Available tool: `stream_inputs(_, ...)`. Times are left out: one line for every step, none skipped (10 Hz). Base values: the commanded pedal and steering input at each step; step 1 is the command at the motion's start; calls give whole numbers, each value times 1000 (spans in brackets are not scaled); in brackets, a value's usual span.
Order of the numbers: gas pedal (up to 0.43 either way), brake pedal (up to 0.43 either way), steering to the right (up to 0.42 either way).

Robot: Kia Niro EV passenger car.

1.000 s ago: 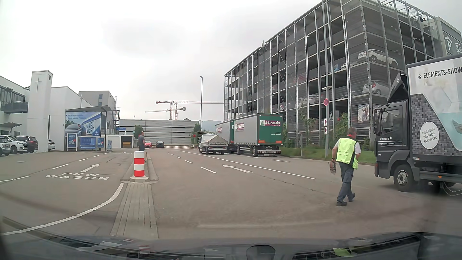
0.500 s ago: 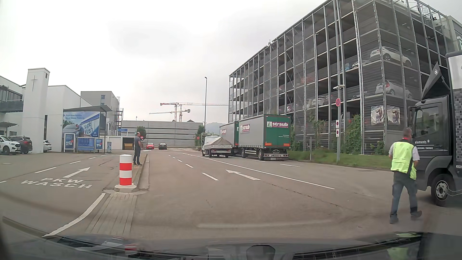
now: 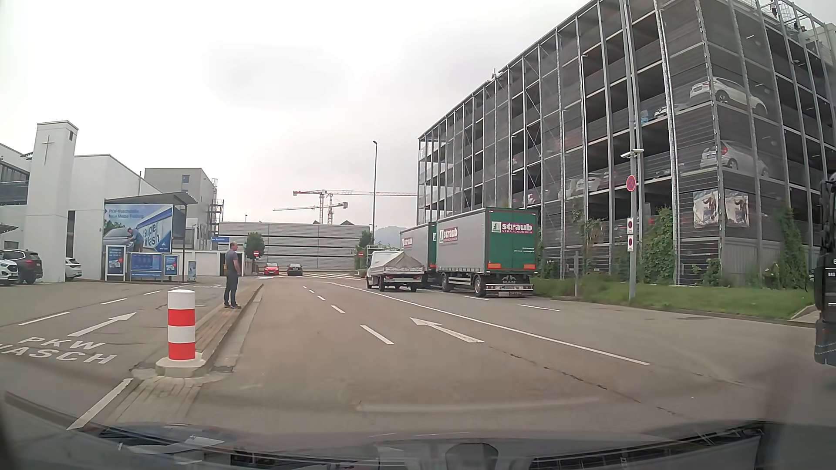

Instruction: Follow the waypoints while adhering to traffic rules and regulations

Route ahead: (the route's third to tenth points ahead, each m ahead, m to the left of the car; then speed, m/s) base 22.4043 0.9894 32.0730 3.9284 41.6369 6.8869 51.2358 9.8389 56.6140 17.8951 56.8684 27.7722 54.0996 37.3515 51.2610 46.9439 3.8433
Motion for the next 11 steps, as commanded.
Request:
stream_inputs(98, 0, -11)
stream_inputs(98, 0, -11)
stream_inputs(98, 0, -11)
stream_inputs(98, 0, -10)
stream_inputs(98, 0, -11)
stream_inputs(98, 0, -10)
stream_inputs(98, 0, -9)
stream_inputs(98, 0, -10)
stream_inputs(98, 0, -12)
stream_inputs(98, 0, -15)
stream_inputs(98, 0, -20)
